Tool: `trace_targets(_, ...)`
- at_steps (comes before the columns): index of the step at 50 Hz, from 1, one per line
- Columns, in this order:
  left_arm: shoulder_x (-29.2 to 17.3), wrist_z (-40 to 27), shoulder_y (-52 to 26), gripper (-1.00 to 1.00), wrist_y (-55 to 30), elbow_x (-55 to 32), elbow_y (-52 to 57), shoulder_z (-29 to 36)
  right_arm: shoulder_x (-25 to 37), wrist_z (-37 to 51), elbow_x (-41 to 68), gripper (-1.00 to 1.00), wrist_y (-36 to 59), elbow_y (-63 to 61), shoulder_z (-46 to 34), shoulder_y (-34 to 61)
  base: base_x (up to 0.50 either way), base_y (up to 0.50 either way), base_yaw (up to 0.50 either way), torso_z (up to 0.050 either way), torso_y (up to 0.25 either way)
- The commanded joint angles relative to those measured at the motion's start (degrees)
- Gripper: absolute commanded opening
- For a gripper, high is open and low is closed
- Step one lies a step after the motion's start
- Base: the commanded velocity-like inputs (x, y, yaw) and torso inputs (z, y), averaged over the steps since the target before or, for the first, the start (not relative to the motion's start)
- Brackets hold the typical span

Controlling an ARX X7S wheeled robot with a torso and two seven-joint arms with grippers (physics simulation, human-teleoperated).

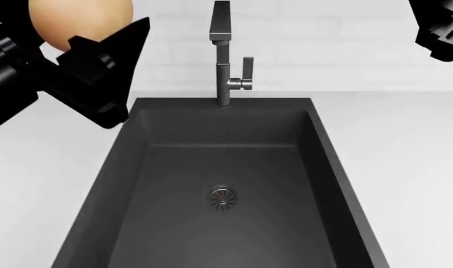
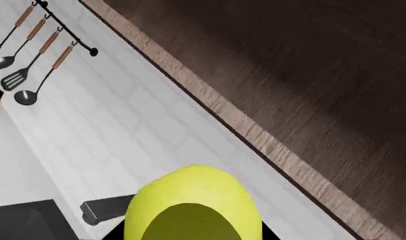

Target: Pick the pear, onion from the counter and place them in the cabinet. Then close the cabinet.

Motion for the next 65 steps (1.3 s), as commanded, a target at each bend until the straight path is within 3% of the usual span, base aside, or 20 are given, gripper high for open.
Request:
trace_targets(1,-0.2,-0.6,0.0,-1.0,0.5,-0.4,0.3,0.3,-3.3,-2.8,-9.1,-1.0,-4.5,6.2,-9.1,11.2,0.0,0.0,0.0,0.0,0.0)
trace_targets(15,-0.6,0.5,3.2,-1.0,1.4,0.9,1.7,-0.4,-10.2,-13.6,-27.4,-1.0,-17.3,28.2,-26.9,27.2,0.0,0.0,0.0,0.001,0.0)
trace_targets(26,-0.7,0.7,3.4,-1.0,1.5,1.1,1.9,-0.2,-11.4,-15.3,-29.4,-1.0,-18.7,31.8,-28.1,28.5,0.0,0.0,0.0,0.0,0.0)
trace_targets(30,-0.8,0.3,3.8,-1.0,2.2,0.4,2.4,-0.6,-13.7,-21.8,-33.6,-1.0,-23.7,40.1,-31.9,32.2,0.0,0.0,0.0,0.0,0.0)
trace_targets(39,-1.0,0.7,5.0,-1.0,3.2,0.2,3.0,-1.3,-28.7,-47.7,-69.9,-1.0,-31.2,64.7,-18.7,32.6,0.0,0.0,0.0,0.0,0.001)
trace_targets(46,-1.7,0.4,5.0,-1.0,4.0,-1.1,3.4,-1.9,-37.0,-55.8,-97.3,-1.0,-41.0,81.1,6.0,32.6,0.0,0.0,0.0,0.0,0.0)
trace_targets(50,-1.9,0.5,5.4,-1.0,4.3,-1.3,3.6,-2.2,-37.3,-56.2,-99.4,-1.0,-41.2,83.3,9.6,32.6,0.0,0.0,0.0,0.0,0.0)
trace_targets(65,-2.3,0.4,4.1,-1.0,4.1,-1.7,3.1,-1.7,-37.7,-61.4,-100.4,-1.0,-31.0,83.7,9.5,32.6,0.0,0.0,0.0,0.0,0.001)
